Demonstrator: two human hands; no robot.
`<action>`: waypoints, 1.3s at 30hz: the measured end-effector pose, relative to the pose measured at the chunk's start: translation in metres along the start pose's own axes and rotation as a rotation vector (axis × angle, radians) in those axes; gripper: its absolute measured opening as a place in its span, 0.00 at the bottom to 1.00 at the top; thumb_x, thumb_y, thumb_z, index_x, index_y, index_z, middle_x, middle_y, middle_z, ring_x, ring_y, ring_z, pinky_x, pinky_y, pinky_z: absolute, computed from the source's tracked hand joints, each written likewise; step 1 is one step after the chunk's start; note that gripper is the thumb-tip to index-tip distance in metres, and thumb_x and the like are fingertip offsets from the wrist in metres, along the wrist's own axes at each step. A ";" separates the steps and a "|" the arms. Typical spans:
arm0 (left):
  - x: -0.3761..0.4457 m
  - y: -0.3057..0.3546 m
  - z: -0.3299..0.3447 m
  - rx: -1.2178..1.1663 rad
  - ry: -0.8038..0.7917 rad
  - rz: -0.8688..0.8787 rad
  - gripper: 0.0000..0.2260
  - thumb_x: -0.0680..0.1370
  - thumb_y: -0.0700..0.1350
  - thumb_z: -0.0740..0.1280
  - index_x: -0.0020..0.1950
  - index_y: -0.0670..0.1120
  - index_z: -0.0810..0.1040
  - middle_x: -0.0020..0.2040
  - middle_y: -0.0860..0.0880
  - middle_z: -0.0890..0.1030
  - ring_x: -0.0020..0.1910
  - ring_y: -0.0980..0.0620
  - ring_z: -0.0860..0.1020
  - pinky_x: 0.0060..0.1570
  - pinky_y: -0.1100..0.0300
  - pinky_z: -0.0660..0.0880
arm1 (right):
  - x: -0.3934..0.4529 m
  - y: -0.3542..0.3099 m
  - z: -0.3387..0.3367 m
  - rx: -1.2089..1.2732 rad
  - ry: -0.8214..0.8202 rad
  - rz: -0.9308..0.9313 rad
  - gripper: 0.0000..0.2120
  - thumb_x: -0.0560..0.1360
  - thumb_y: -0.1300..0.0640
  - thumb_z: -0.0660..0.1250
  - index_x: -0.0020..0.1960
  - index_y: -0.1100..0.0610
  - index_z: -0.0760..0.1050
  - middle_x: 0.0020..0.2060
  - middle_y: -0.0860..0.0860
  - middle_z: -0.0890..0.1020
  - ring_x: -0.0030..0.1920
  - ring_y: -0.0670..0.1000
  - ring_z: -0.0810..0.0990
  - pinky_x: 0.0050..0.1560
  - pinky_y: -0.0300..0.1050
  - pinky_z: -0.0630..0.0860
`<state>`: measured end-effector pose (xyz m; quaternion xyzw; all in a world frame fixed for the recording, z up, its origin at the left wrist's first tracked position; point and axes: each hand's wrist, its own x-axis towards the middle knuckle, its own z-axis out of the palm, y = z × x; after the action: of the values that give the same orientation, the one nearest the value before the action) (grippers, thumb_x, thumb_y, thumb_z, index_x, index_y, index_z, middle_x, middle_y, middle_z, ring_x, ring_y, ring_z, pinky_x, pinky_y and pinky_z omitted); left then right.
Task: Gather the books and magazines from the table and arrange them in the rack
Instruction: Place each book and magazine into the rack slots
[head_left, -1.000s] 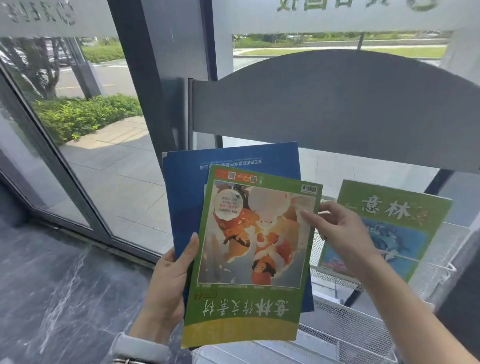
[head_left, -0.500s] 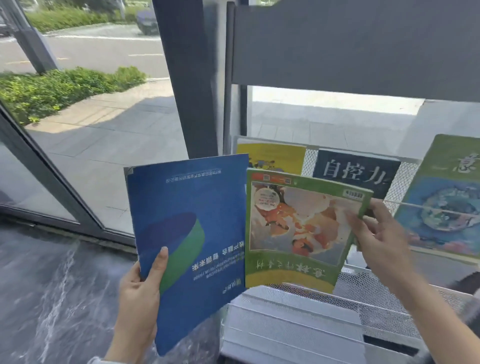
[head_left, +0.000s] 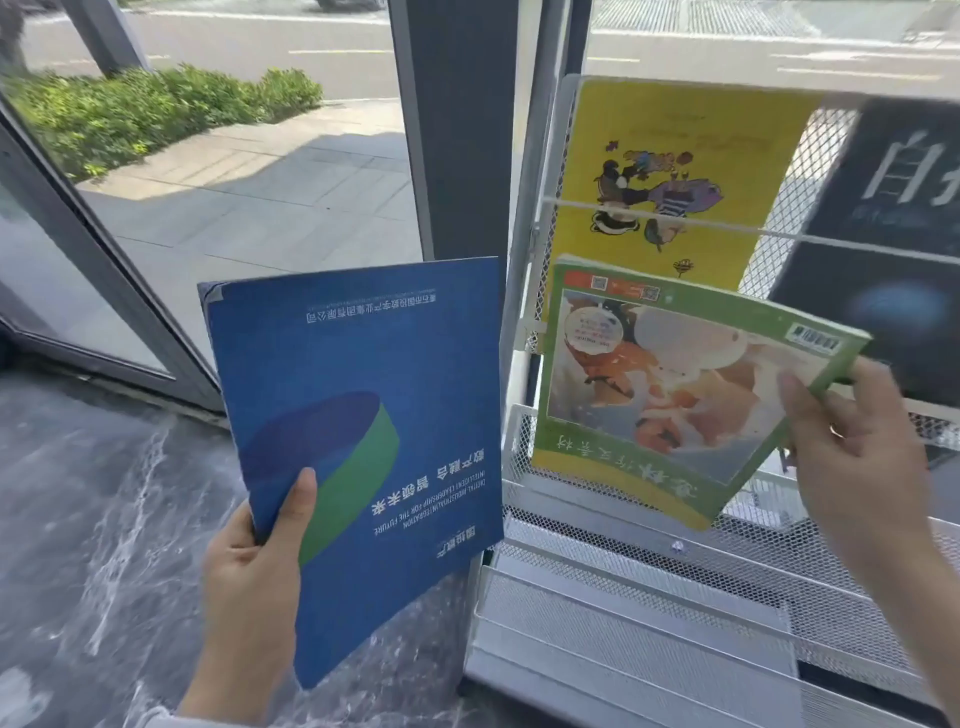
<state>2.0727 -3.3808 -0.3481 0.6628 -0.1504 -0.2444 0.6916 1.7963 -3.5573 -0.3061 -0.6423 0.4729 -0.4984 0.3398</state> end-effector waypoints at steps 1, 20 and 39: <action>0.001 -0.001 -0.001 -0.002 -0.002 0.003 0.09 0.71 0.53 0.67 0.40 0.48 0.79 0.21 0.62 0.75 0.21 0.65 0.71 0.26 0.74 0.69 | -0.001 0.002 0.006 -0.009 -0.002 -0.008 0.11 0.77 0.55 0.61 0.42 0.38 0.69 0.35 0.32 0.82 0.30 0.33 0.77 0.27 0.25 0.69; 0.021 -0.042 -0.018 -0.061 -0.203 -0.107 0.22 0.52 0.62 0.75 0.40 0.51 0.84 0.37 0.54 0.86 0.35 0.54 0.83 0.31 0.60 0.79 | -0.023 0.101 0.044 -0.301 0.010 0.211 0.08 0.76 0.53 0.61 0.52 0.56 0.70 0.45 0.55 0.78 0.41 0.60 0.79 0.41 0.56 0.78; -0.068 -0.039 0.172 -0.033 -0.711 -0.083 0.27 0.48 0.68 0.75 0.37 0.50 0.84 0.35 0.54 0.84 0.38 0.52 0.80 0.43 0.51 0.76 | -0.045 0.059 -0.109 0.152 -0.154 0.357 0.14 0.70 0.59 0.66 0.41 0.38 0.80 0.34 0.38 0.83 0.31 0.40 0.74 0.33 0.30 0.71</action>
<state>1.9185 -3.4893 -0.3662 0.5308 -0.3507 -0.4898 0.5961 1.6731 -3.5303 -0.3438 -0.5569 0.5129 -0.4138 0.5055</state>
